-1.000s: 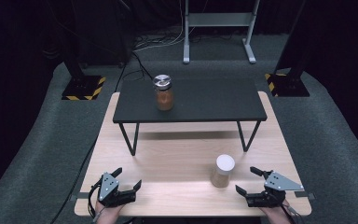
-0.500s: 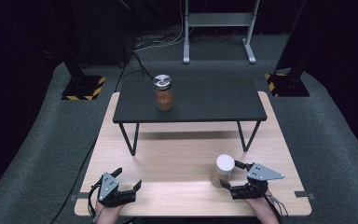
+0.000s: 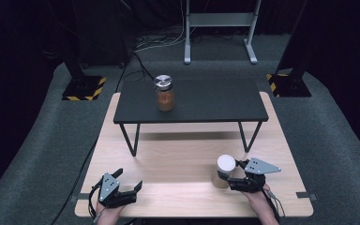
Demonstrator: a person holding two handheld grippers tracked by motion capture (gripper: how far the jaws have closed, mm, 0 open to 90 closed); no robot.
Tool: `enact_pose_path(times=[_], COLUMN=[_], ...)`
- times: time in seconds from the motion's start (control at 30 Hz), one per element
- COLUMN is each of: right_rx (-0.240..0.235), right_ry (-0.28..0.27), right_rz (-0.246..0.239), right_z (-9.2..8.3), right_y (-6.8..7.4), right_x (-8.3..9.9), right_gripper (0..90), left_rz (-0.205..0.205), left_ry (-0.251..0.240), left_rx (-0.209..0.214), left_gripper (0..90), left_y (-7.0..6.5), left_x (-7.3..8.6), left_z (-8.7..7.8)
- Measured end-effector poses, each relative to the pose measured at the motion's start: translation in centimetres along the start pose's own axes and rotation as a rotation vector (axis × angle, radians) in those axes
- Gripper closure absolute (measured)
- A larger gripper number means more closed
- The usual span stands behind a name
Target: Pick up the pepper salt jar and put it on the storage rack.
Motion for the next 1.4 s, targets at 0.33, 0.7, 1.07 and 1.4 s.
enact_pose_path(times=[0.33,0.7,1.07,1.4], right_rx=[0.023,0.015,0.010,0.017], right_ry=[0.008,-0.009,0.010,0.011], right_rz=[0.002,-0.005,-0.018,-0.024], right_z=[-0.1,-1.4,-1.8,-2.2], right_y=[0.3,-0.4,-1.0,-1.1], right_x=[-1.1,-5.2,-10.0,-14.5], right_gripper=[33.7,33.6,33.6,33.6], left_rz=[-0.003,-0.003,-0.004,-0.002], left_ry=[0.001,0.001,0.000,0.004], left_rx=[0.001,0.000,0.000,0.001], left_gripper=[8.4,8.4,8.3,8.3], left_y=[0.0,0.0,0.0,0.0], left_x=[0.0,0.0,0.0,-0.1], left_z=[0.0,0.0,0.0,0.0])
Point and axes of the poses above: each handheld gripper's, and its own axes: z roughly forward along the jaws, x roughly out of its underside, y roughly to its left, the point moved 3 cm from there along z, roughly forward along the jaws, and after that the axes turned 4 degrees about x, right-handed, at the moved point
